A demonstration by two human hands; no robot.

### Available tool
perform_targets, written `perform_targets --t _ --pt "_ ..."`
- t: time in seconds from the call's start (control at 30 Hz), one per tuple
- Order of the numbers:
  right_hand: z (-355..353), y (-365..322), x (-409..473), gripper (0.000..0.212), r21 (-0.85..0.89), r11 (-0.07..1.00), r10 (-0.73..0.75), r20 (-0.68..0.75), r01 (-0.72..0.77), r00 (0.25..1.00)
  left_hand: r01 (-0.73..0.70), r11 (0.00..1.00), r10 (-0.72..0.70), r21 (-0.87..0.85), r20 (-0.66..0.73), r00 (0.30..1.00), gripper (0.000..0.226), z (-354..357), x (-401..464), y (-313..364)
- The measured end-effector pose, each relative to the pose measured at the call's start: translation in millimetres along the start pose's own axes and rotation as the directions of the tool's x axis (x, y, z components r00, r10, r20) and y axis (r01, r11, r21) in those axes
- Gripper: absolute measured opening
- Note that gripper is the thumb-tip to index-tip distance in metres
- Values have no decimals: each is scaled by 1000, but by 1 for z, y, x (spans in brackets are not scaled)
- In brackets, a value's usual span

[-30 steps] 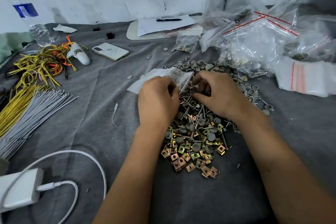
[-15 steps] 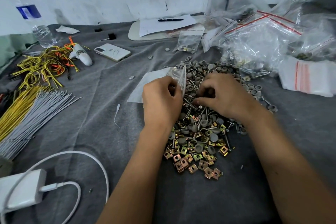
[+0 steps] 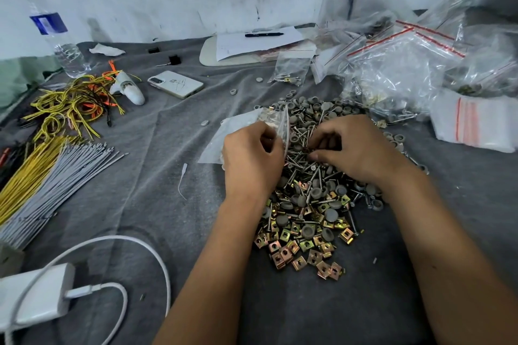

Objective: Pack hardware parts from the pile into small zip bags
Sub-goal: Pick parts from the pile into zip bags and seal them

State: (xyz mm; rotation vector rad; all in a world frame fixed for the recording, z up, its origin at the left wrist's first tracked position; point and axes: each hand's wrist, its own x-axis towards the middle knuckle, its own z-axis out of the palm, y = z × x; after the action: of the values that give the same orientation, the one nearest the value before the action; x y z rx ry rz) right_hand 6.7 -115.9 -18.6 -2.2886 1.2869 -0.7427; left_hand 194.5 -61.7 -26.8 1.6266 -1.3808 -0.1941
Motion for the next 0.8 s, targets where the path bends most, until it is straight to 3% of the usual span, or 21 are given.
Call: perform_targets --t 0.13,0.23,0.3,0.4,0.5,0.63,0.8 --pt "-1 -2 -1 21 61 998 -22 -190 34 982 -20 999 21 -28 31 999 10 2 0 -1" --pt "-1 -11 -3 16 271 955 -11 -387 125 922 -56 998 57 -15 59 997 10 2 -1 0" --pt "5 -20 -2 15 366 908 -28 -433 204 901 -94 996 93 10 74 993 9 3 -1 1" --pt "18 -33 -1 20 376 891 -98 -390 255 916 -170 985 166 37 88 982 5 4 -1 4" --pt "22 -35 2 22 250 937 -157 -325 245 933 -176 984 177 -28 45 983 8 4 -3 7" --pt "19 -33 2 14 203 948 -181 -287 245 941 5 971 -7 -239 -5 1000 12 5 -7 12" --pt "21 -31 1 5 284 945 -105 -210 163 972 179 915 -201 -362 -23 979 6 4 -5 14"
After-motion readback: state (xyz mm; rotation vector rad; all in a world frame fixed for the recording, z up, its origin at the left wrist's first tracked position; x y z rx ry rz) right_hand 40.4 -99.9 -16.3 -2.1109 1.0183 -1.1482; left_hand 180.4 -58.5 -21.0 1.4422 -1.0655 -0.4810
